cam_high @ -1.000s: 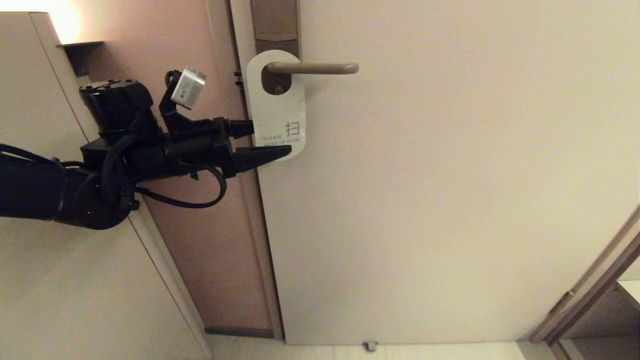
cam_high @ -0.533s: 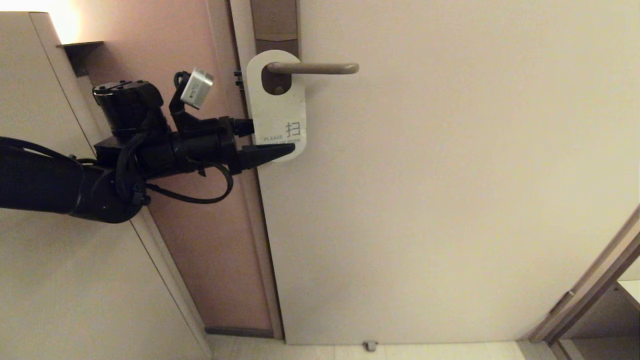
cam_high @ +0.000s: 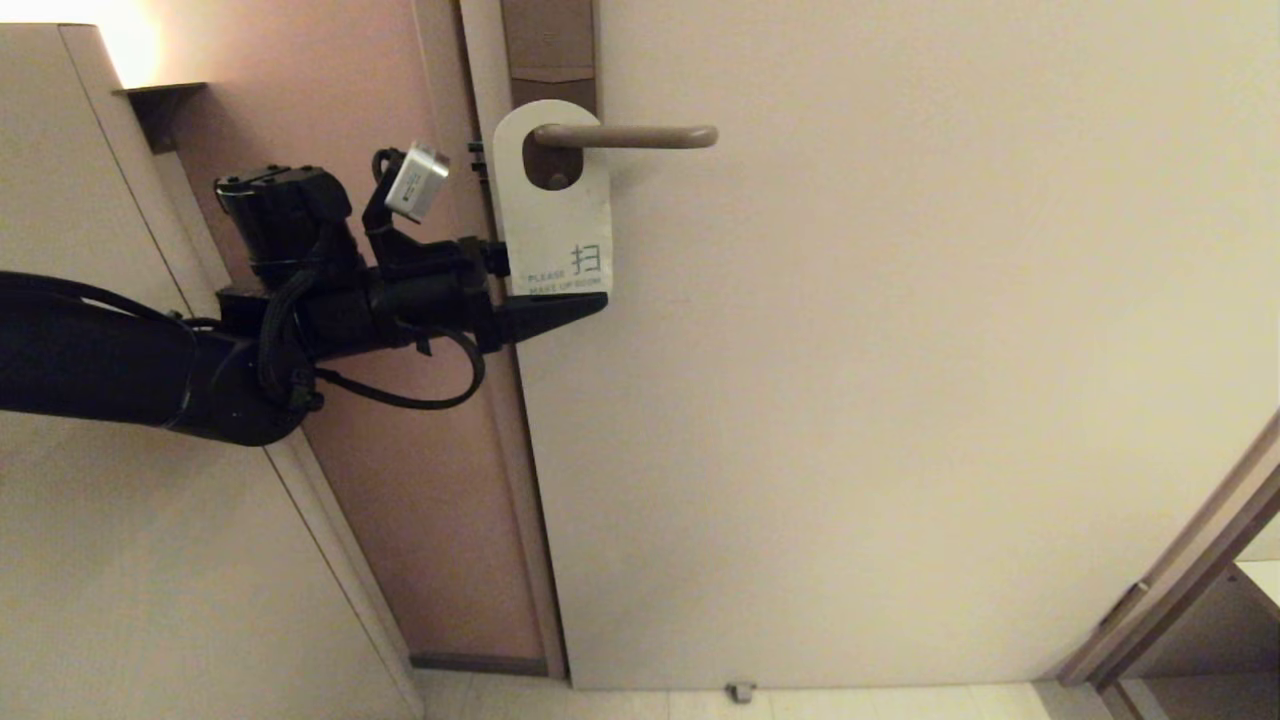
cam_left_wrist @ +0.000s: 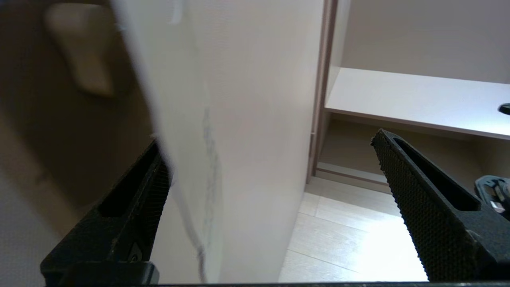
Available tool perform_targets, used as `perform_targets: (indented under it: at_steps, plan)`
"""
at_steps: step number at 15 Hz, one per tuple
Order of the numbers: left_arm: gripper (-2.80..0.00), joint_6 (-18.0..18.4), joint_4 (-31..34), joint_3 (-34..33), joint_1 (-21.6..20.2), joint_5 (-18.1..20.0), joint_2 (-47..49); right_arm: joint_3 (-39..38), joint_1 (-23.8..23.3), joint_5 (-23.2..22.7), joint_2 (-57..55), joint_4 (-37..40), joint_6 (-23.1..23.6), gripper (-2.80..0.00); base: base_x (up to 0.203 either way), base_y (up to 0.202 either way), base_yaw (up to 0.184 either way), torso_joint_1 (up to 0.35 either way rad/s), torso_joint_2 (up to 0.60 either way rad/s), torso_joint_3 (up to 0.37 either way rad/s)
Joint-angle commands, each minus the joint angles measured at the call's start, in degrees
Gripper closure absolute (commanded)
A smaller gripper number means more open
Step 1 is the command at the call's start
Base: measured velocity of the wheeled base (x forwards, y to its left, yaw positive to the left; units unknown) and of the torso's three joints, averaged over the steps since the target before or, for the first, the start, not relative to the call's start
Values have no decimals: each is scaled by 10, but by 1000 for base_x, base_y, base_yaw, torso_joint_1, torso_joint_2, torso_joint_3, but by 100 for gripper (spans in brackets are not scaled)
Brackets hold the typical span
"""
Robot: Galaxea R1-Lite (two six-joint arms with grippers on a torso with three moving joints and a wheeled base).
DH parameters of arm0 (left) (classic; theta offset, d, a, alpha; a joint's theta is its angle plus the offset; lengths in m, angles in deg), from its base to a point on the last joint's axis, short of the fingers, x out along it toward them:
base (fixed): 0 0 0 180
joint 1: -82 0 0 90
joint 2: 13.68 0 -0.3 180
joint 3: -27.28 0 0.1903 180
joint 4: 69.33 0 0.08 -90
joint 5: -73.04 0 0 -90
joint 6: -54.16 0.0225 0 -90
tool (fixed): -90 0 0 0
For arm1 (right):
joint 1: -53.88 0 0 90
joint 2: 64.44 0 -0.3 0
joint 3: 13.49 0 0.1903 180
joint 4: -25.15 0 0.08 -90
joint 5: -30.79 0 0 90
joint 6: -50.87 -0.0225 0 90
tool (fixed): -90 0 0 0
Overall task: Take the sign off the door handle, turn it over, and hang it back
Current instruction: Take down the sign
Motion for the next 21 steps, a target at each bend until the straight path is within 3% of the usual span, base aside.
perform_targets:
  at_steps: [1,5,6,21]
  plan:
    - [-280,0,-5,4,2,3,5,0,0,0,0,0,1,0,0,0,0,0,0,0]
    - [-280,1,-6,16,2,2,13,0,0,0,0,0,1,0,0,0,0,0,0,0]
    - [0,0,-6,16,2,2,13,0,0,0,0,0,1,0,0,0,0,0,0,0]
    - [0,7,-15,9,-3,-8,4,0,0,0,0,0,1,0,0,0,0,0,0,0]
